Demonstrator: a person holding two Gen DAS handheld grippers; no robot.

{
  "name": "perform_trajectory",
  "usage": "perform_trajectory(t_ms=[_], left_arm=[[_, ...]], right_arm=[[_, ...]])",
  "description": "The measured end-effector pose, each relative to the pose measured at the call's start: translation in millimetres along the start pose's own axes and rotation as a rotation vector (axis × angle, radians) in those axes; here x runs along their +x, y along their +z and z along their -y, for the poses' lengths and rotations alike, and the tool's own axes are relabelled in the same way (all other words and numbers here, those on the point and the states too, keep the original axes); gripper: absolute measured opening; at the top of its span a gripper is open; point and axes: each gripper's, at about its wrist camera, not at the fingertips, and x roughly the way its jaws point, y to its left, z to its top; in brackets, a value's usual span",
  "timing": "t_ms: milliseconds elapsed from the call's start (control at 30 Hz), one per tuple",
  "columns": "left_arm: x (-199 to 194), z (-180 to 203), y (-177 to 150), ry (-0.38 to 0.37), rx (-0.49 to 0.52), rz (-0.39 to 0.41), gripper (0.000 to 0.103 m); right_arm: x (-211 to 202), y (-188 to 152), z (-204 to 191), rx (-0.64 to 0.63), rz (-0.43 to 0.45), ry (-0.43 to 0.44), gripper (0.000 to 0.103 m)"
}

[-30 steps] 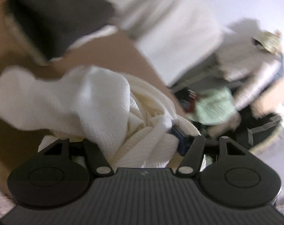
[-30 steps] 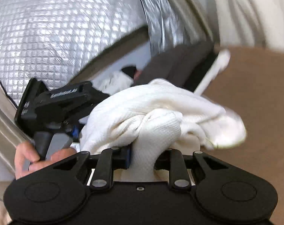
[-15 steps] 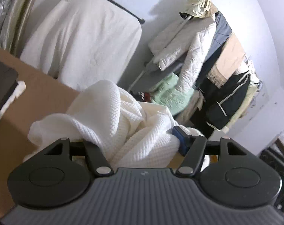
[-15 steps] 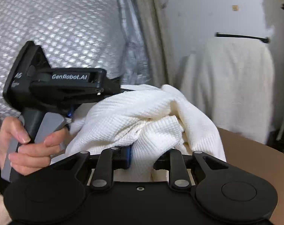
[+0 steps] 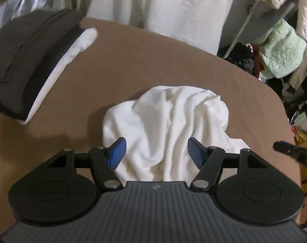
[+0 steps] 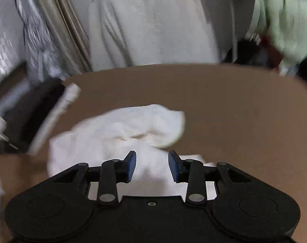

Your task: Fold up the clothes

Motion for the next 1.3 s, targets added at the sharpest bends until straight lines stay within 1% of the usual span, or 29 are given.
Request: perform_trajectory(t_ms=[33,100,200,233,300,367,433,467,500,533,567,600,633,667,700,733,767,800,833,867,900,967,1000,1033,1067,1133,1200,1267,1300], left_arm=[[3.5,6.0,-2.6,0.001,0.024,0.005,0.067],[10.4,18.1,-7.8,0.004,0.073,0.014,0.067],[19.7,34.8,-16.2,0.008,0.137,0.030,0.067],[19.6,35.9,-20.7,0.006,0.130,0.039,0.067],[24.6,36.7,-23.2,-0.002,0.098,0.059,0.067],[27.1,34.3,-28.8,-0.017,0.064,0.081,0.067],[31.5,31.3,-36.1,-0.031,0.042,0.105,0.067],[34.8,30.5,-41.4,-0.031,0.042,0.122,0.072],[40.6,31.1,-50.6,-0.015,0.068,0.151,0.078],[46.1,32.0,-60.2,0.005,0.091,0.182,0.089],[50.6,33.0,-70.9,0.028,0.100,0.215,0.093],[56.5,32.8,-82.1,0.030,0.090,0.236,0.093],[64.2,32.2,-92.5,0.005,0.065,0.234,0.093],[73.6,32.8,-101.2,-0.019,0.049,0.207,0.093],[85.5,36.4,-110.0,-0.019,0.060,0.159,0.091],[97.2,41.4,-117.3,0.009,0.084,0.112,0.075],[106.8,44.6,-124.9,0.048,0.083,0.076,0.053],[114.2,46.5,-132.0,0.070,0.071,0.051,0.042],[114.3,45.6,-136.4,0.045,0.035,0.056,0.012],[109.9,45.0,-137.5,0.008,0.008,0.073,0.005],[104.1,46.0,-137.8,-0.016,-0.002,0.094,0.005],[83.2,57.7,-134.4,-0.002,0.071,0.157,0.004],[70.2,63.2,-133.5,-0.021,0.095,0.187,0.004],[55.9,67.4,-133.5,-0.067,0.107,0.215,0.003],[43.0,71.9,-133.9,-0.119,0.118,0.236,0.003],[25.6,82.1,-137.1,-0.255,0.137,0.235,0.003],[21.6,91.5,-142.9,-0.424,0.149,0.171,0.003],[18.5,93.5,-149.2,-0.633,0.114,0.118,0.003],[16.9,94.8,-151.5,-0.708,0.099,0.105,0.003]], right_arm=[[-1.3,2.6,3.0,0.030,-0.003,0.044,0.049],[-4.5,3.5,-7.0,0.037,0.003,0.120,0.054],[-12.1,-22.6,-15.1,-0.017,-0.002,0.189,0.062],[-13.6,-33.9,-18.0,-0.035,-0.009,0.205,0.062],[-2.6,-42.0,-25.9,-0.065,-0.025,0.242,0.062],[5.1,-49.2,-18.7,-0.079,-0.039,0.277,0.062],[19.8,-58.7,-11.5,-0.083,-0.065,0.294,0.062],[27.9,-59.7,-7.5,-0.073,-0.079,0.292,0.062],[36.0,-60.6,-3.4,-0.062,-0.093,0.289,0.062],[44.2,-61.8,2.4,-0.037,-0.110,0.275,0.062],[52.4,-63.0,8.2,-0.012,-0.128,0.260,0.062],[51.4,-62.9,12.2,0.004,-0.124,0.252,0.062],[50.0,-62.8,16.2,0.019,-0.120,0.245,0.062],[48.6,-62.6,20.1,0.035,-0.116,0.238,0.062],[47.2,-62.4,24.1,0.050,-0.112,0.230,0.062],[45.8,-62.3,28.1,0.066,-0.108,0.223,0.062],[44.5,-62.1,32.0,0.081,-0.104,0.216,0.062],[43.1,-62.0,36.0,0.097,-0.100,0.208,0.062],[41.7,-61.8,39.9,0.112,-0.096,0.201,0.062],[40.3,-61.7,43.9,0.128,-0.092,0.194,0.062],[35.6,-61.4,44.4,0.134,-0.091,0.193,0.062],[27.4,-62.0,44.5,0.144,-0.103,0.190,0.062],[22.9,-62.6,44.2,0.137,-0.106,0.204,0.062],[18.4,-63.3,43.9,0.130,-0.108,0.218,0.062],[18.4,-62.9,45.7,0.124,-0.112,0.238,0.062],[18.3,-63.0,51.3,0.126,-0.125,0.288,0.062],[19.1,-63.1,60.0,0.147,-0.162,0.355,0.062],[22.0,-62.1,66.1,0.113,-0.254,0.434,0.062],[18.0,-62.7,71.7,0.120,-0.241,0.445,0.062]])
